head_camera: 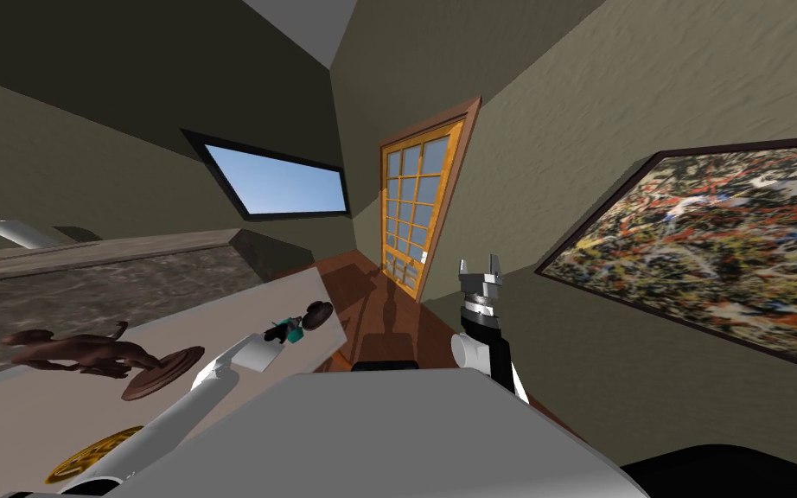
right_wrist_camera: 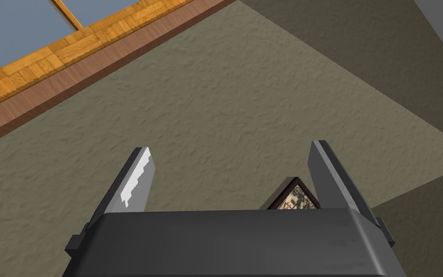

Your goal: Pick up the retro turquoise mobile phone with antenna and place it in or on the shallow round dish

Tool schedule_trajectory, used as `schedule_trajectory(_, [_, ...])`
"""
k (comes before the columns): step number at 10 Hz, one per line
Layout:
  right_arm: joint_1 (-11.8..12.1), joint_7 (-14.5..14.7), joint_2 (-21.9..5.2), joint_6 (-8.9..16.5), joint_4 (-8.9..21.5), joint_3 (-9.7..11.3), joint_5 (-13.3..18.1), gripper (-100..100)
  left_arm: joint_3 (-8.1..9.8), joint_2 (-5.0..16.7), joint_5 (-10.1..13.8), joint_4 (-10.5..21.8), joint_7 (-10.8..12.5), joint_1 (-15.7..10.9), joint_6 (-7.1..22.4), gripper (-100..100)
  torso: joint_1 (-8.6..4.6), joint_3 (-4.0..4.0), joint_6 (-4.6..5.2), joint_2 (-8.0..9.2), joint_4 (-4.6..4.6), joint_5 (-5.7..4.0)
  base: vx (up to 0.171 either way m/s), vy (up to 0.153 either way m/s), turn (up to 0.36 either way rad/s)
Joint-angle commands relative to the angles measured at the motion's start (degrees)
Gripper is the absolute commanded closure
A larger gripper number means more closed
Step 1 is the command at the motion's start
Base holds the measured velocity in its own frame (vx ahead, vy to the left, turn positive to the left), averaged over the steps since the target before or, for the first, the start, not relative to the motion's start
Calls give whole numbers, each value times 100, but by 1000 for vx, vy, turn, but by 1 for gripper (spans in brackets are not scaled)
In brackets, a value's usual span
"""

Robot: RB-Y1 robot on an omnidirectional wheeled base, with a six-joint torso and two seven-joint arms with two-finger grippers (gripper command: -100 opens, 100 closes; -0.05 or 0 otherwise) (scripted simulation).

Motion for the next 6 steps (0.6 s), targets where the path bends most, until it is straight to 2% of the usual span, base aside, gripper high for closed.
schedule_trajectory(1, [0, 0, 0, 0, 0, 0, 0, 0, 22, -65, -73, 198, 16, -46, -143, -100, 0, 0, 0, 0, 0, 0, 40, 27, -19])
schedule_trajectory(2, [0, 0, 0, 0, 0, 0, 0, 0, 15, -47, -54, 117, 12, -30, -77, -100, -1, -1, 0, -1, 0, 0, 19, 13, -6])
schedule_trajectory(3, [0, 0, 0, 0, 0, 0, 0, 0, 17, -52, -60, 131, 15, -34, -94, 100, -5, 3, 0, 5, 1, -1, 2, 4, 14])
schedule_trajectory(6, [0, 0, 0, 0, 0, 0, 0, 0, 15, -45, -64, 136, 7, -27, -86, 100, -11, 10, 4, 13, 7, 1, 0, 0, 0])
